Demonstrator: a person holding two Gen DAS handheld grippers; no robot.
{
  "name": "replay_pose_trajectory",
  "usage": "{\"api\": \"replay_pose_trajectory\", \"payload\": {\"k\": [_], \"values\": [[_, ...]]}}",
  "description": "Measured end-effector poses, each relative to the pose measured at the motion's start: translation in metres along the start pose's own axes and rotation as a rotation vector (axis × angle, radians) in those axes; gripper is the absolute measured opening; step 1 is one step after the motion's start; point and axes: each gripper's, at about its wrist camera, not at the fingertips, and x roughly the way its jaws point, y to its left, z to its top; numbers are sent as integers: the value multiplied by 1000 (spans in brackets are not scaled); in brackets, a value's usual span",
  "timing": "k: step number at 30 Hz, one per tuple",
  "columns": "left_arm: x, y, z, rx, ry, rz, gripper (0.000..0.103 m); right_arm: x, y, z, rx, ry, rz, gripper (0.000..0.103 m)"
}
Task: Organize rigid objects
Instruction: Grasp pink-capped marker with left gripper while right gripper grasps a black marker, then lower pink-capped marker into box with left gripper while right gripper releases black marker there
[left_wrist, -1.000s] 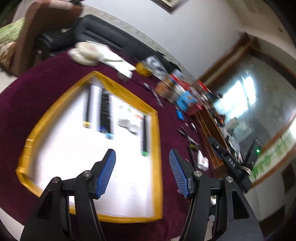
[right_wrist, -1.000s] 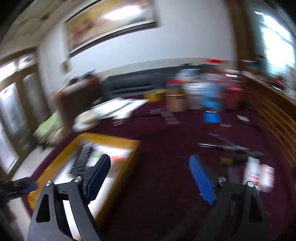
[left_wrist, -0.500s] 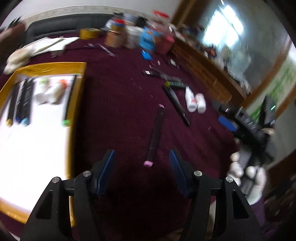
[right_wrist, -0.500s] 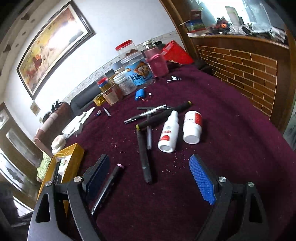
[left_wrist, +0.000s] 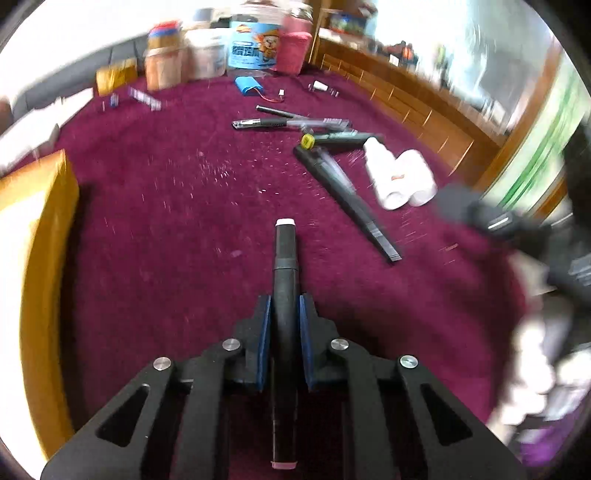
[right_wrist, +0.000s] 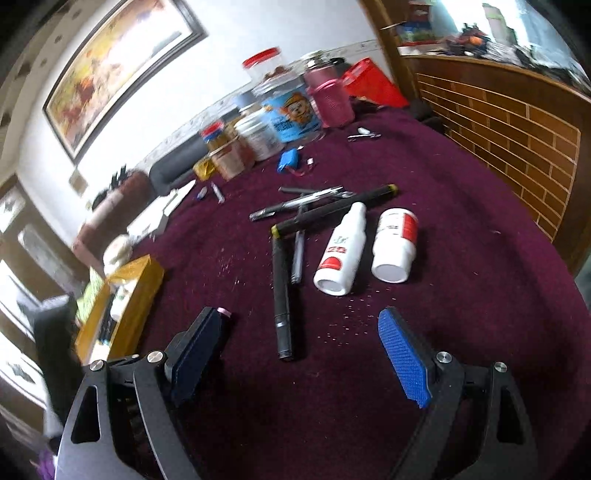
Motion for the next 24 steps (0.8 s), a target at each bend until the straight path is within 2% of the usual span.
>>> {"api": "replay_pose_trajectory", "payload": {"k": [2,4,5,10,11,12,13,14,15,19,21,24], "values": [[-20,8,-4,-42,-46,-74,12,8,7,0,-34,23,-6,83],[-41,14,-7,-63,-99,-113,12,18,17,1,-69,40,-20,82],[-52,17,-9,-75,-118,-131,12,23,21,1,-83,48,-28,78],[-87,34,-17,-127,-173,-182,12,58,37,0,-135,125,-129,43],[-89,36,-18,-132,-179,-187,12,65,37,-1,-124,152,-129,25],[-94,39,-20,-137,-194,-195,12,69,37,-3,-114,167,-128,13],[-98,42,-21,-140,-206,-201,12,67,40,-4,-123,152,-141,13],[-103,44,-22,-143,-220,-210,12,66,43,-7,-132,170,-117,13],[-107,46,-23,-145,-232,-218,12,63,47,-12,-137,192,-80,13],[-114,55,-25,-156,-260,-234,12,51,64,-33,-192,265,-31,13],[-116,60,-26,-171,-266,-253,12,48,70,-40,-200,327,33,14],[-119,65,-29,-184,-267,-261,12,42,68,-37,-172,318,48,19]]}}
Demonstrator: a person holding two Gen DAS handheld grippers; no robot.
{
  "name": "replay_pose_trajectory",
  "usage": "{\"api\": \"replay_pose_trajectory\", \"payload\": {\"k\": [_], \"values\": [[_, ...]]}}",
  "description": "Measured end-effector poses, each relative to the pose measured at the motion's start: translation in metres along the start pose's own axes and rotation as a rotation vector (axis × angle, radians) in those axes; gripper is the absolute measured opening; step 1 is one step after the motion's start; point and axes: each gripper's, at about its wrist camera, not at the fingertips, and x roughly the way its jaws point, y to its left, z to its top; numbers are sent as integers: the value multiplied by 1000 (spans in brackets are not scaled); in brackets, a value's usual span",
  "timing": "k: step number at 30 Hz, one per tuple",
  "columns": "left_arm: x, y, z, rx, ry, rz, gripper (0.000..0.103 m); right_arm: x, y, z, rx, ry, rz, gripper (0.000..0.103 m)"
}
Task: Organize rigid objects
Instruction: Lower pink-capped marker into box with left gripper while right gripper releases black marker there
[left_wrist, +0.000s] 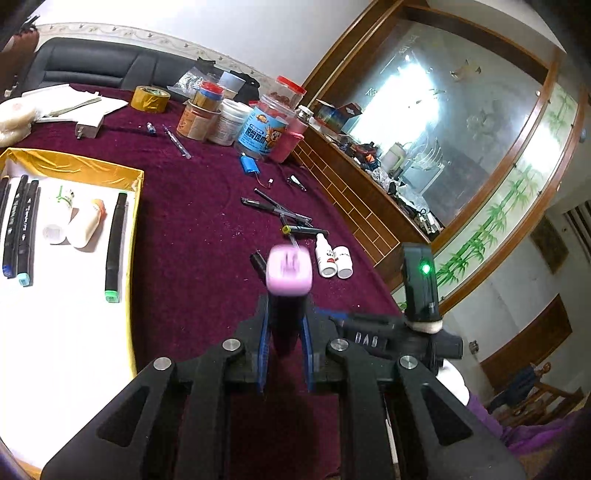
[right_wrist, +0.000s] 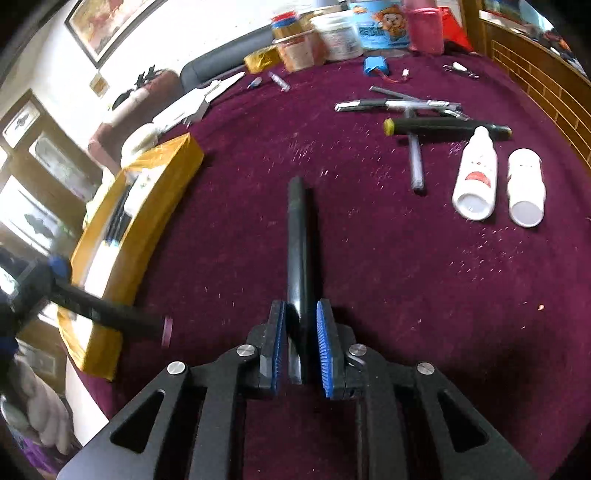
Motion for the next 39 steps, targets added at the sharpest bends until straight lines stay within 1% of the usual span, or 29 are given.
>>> {"api": "replay_pose_trajectory", "payload": {"k": [1,3,4,6,9,10,11,12,13,14,18,21,24,27,29,32,33,35,37,39], "values": [[-3,1,-1,-2,1,-2,12,-3,-1,3,4,-25,-16,23],[-9,4,-1,-9,-2,-1,12,-7,-3,10,15,-64,-57,45],[-12,5,-1,-13,-6,0,12,-7,-1,14,16,-71,-57,47],[-22,11,1,-25,-18,1,12,-1,5,18,-5,-63,-57,47],[-41,24,3,-51,-42,15,12,15,19,22,-71,-42,-130,47],[-47,27,3,-55,-52,30,12,25,23,22,-96,-18,-176,47],[-54,32,4,-60,-64,49,12,29,28,23,-113,-30,-207,45],[-63,38,4,-66,-76,67,12,29,31,22,-133,-44,-238,33],[-70,43,4,-73,-86,80,12,31,35,22,-150,-39,-267,27],[-81,50,4,-85,-101,100,12,31,37,22,-159,-45,-265,13],[-108,71,3,-116,-133,145,12,26,31,23,-118,-41,-161,13],[-121,85,1,-128,-118,171,12,16,32,25,-67,-48,-23,13],[-126,93,0,-113,-85,206,12,3,46,30,-60,-61,96,13],[-126,100,3,-108,-45,196,12,-2,68,36,-58,-46,222,13],[-118,105,7,-101,-3,206,12,1,89,41,-58,-14,318,13],[-94,111,13,-84,77,227,12,16,120,44,-42,54,419,13],[-86,114,14,-83,103,227,12,25,132,46,-34,82,440,13],[-67,121,18,-89,156,226,12,44,154,47,-30,122,454,13],[-50,128,25,-96,180,223,13,60,174,48,-42,135,423,13],[-36,137,33,-125,204,208,13,76,191,47,-44,144,396,13]]}}
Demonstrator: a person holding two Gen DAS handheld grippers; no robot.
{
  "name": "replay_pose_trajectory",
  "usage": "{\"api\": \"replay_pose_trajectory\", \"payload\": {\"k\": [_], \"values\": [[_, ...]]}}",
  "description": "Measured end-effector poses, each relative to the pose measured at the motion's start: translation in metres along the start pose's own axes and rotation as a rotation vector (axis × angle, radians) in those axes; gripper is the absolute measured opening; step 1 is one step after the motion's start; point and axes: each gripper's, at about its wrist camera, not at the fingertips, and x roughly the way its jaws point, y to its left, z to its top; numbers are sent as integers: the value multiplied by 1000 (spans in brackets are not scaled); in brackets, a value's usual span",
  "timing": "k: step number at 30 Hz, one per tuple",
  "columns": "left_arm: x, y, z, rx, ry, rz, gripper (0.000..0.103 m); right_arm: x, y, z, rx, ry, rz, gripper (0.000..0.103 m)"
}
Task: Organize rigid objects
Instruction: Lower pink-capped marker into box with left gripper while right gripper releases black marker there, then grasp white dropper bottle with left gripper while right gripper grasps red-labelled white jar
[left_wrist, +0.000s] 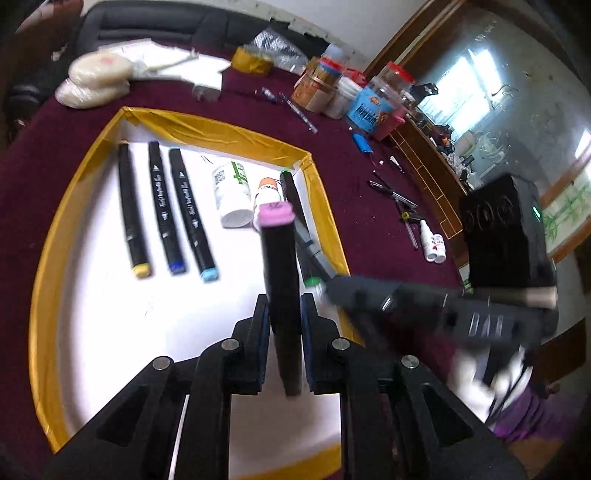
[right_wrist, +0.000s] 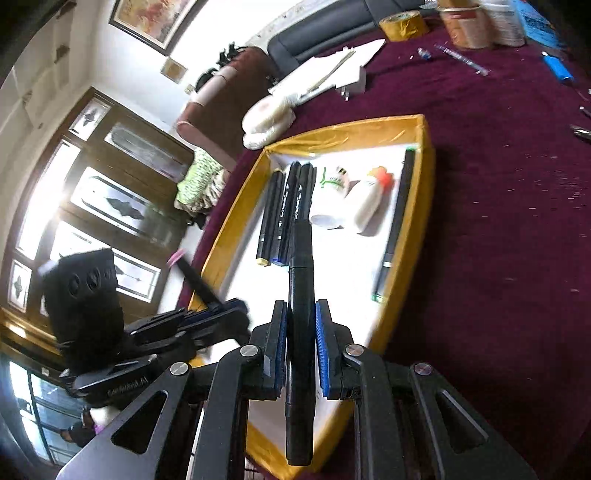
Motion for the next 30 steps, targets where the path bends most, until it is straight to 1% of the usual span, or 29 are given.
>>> {"api": "replay_pose_trajectory", "payload": {"k": [1,3,6,9,11,14,17,18,19,21,22,23,24,25,26,27,28,29,30], "values": [[6,2,4,-5,11,5,13,5,3,0,-6,-2,-16,13],[23,5,11,0,43,40,13,16,9,0,-33,-17,-86,13],[42,8,13,-3,80,87,13,26,13,-1,-51,-26,-164,13],[42,9,7,-20,73,112,12,29,13,-3,-54,-24,-214,14],[35,11,3,-53,53,116,14,31,12,-3,-53,-25,-233,14],[24,13,-2,-83,24,150,18,24,12,-5,-58,-33,-254,16],[12,14,-5,-111,-9,164,34,20,14,-5,-79,-51,-267,21],[6,12,-8,-116,-27,164,41,17,13,-6,-78,-61,-261,21],[1,8,-10,-111,-45,176,43,15,12,-5,-79,-70,-251,22],[-17,-12,-16,-74,-113,257,43,2,10,-7,-99,-107,-242,24],[-25,-23,-18,-48,-156,280,45,-7,7,-10,-110,-130,-238,25],[-36,-43,-23,-7,-216,285,49,-16,4,-12,-121,-154,-230,28],[-41,-54,-26,13,-247,274,61,-28,0,-15,-130,-182,-225,32],[-46,-66,-28,32,-276,251,71,-41,-7,-18,-135,-215,-230,35],[-49,-79,-31,51,-304,220,74,-56,-17,-22,-132,-253,-249,39],[-51,-93,-34,73,-326,179,76,-69,-27,-25,-124,-285,-269,39],[-49,-106,-37,92,-331,138,76,-88,-43,-27,-107,-322,-306,39],[-45,-113,-38,99,-328,113,76,-101,-55,-28,-90,-345,-339,39],[-38,-123,-41,107,-314,64,76,-114,-68,-30,-69,-368,-376,39]]}}
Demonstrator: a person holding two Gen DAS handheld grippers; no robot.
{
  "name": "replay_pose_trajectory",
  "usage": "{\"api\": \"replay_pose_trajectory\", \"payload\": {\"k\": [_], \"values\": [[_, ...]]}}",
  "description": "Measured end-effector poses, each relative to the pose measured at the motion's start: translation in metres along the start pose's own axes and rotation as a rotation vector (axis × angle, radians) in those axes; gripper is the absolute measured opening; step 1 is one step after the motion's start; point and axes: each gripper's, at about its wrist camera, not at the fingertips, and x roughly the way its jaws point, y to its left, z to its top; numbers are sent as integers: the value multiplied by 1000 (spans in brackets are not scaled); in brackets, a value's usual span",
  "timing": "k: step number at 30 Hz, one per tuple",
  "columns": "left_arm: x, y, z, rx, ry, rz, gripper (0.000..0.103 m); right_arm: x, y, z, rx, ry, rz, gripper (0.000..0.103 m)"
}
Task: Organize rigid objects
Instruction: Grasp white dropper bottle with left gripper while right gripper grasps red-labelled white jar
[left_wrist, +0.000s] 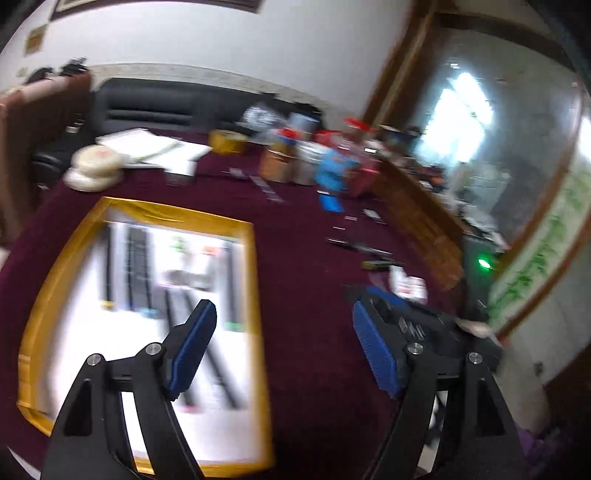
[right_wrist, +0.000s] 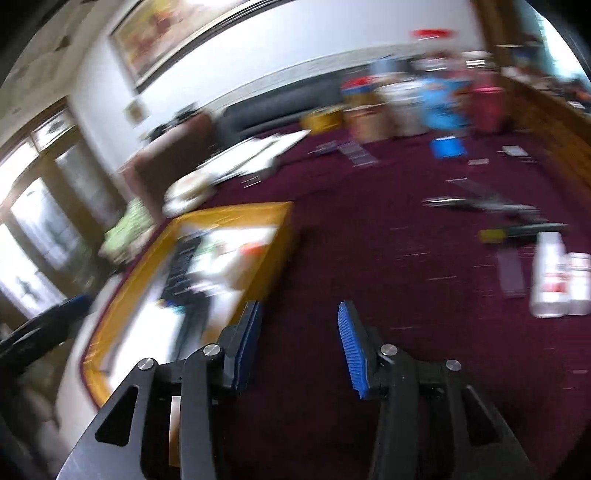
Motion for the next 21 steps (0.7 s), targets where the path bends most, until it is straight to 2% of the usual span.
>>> {"api": "replay_pose_trajectory", "payload": {"k": [4,9,14,18,19,20,21], "values": [[31,-23,-14,11,92,-86,76,-27,-87,13,128,-46,-191,39],[63,-34,-31,-4,209,-100,76,-39,-147,38,156,-56,-335,39],[66,-43,-35,-10,223,-65,76,-5,-167,54,150,23,-324,39],[59,-45,-36,-4,215,-41,76,27,-182,53,149,102,-339,38],[61,-46,-37,-5,216,-36,76,33,-183,49,149,117,-343,37],[62,-45,-37,-7,217,-35,76,36,-183,46,154,126,-340,29],[64,-45,-37,-9,220,-35,76,35,-182,43,161,120,-321,29]]}}
